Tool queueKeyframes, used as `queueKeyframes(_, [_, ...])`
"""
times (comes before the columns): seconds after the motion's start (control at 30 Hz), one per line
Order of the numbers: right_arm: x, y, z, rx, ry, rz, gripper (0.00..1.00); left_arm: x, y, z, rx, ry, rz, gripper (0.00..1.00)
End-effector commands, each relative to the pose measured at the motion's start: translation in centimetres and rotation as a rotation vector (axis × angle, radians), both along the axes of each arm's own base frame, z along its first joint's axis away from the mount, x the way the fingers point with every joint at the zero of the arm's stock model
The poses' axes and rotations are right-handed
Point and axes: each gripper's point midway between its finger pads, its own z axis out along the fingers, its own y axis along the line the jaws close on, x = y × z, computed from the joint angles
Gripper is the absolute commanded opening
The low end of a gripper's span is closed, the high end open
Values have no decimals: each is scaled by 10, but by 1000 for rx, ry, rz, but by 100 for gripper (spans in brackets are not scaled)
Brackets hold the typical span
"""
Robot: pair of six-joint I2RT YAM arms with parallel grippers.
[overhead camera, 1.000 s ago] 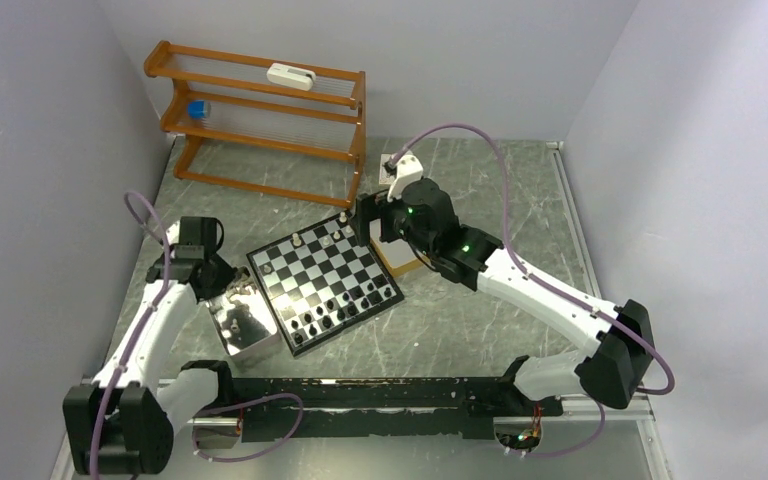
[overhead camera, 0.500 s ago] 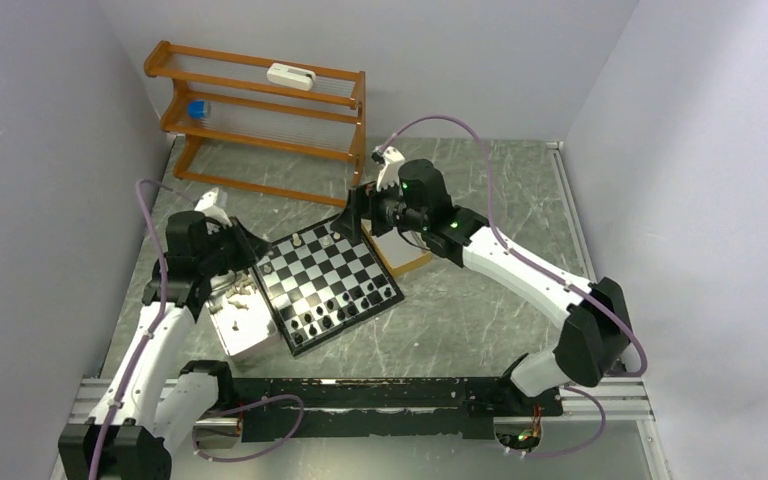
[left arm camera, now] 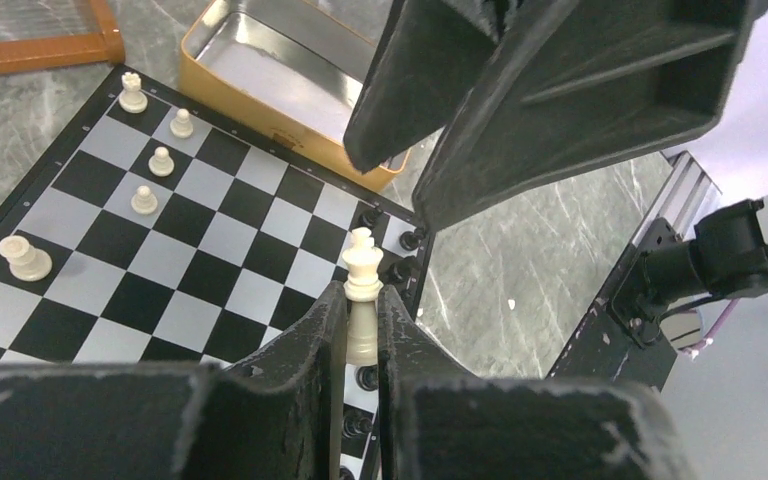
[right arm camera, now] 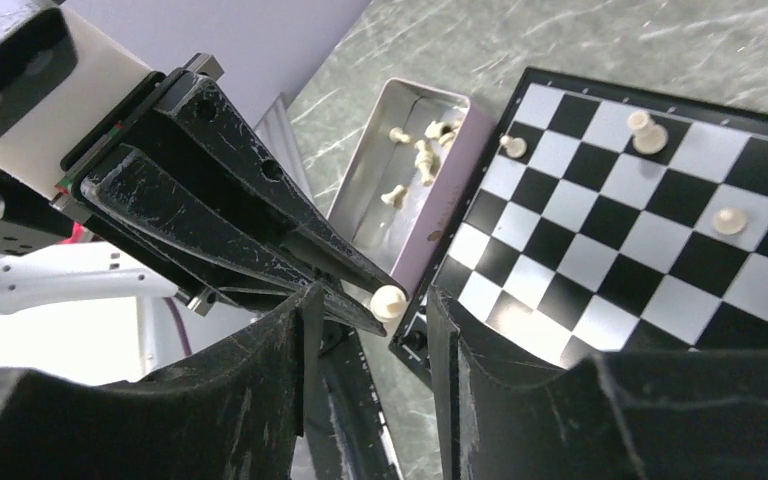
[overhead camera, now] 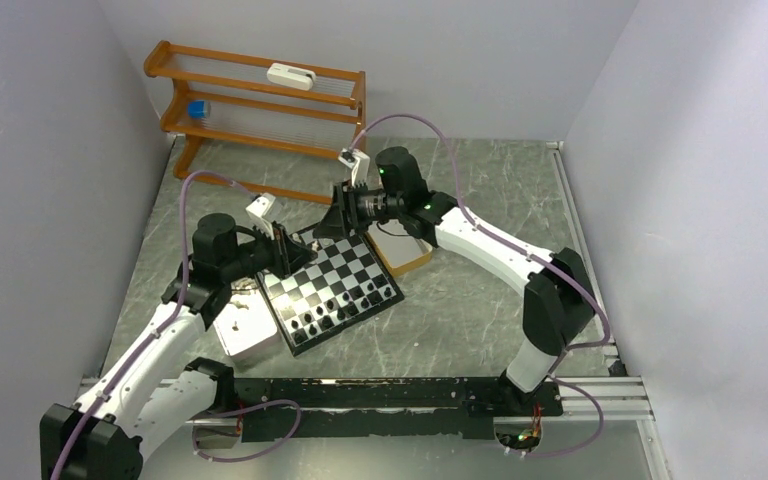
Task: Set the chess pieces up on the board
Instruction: Place the chess piece on the chessboard.
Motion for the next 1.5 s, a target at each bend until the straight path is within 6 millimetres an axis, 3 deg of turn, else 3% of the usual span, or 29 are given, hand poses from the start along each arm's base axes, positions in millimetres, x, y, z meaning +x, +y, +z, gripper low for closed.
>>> queueKeyframes(0.0, [-10, 5, 5, 37, 56, 77, 46, -2, -10, 10, -3, -108, -86, 13])
queueKeyframes(0.33, [-15, 9, -14, 9, 122, 125, 43, -4, -11, 12, -1, -127, -100, 14])
queueKeyframes(0.63, [-16, 11, -19, 17, 132, 133, 18, -4, -11, 9, 6, -122, -103, 15])
queueKeyframes(0.9, [-5, 10, -16, 7, 87, 76, 15, -1, -7, 3, 29, -79, -70, 26])
queueKeyframes(1.03, [13, 10, -18, -10, 31, -7, 16, -1, -5, -2, 54, -50, -64, 49])
queueKeyframes(1.17, [27, 8, -14, -11, -35, -67, 16, -2, -1, 1, 65, -79, -55, 58])
queueKeyframes(1.2, [31, 7, -11, -5, -57, -87, 16, -3, 0, 4, 65, -91, -50, 68])
queueKeyframes(1.23, [34, 6, -10, -4, -75, -105, 16, -3, 1, 7, 65, -108, -44, 87])
queueKeyframes(1.27, [38, 6, -4, 13, -116, -119, 16, -3, 3, 9, 68, -116, -33, 98])
queueKeyframes(1.47, [65, 6, -7, 9, -260, -191, 16, 13, 36, 15, 107, -47, 228, 99])
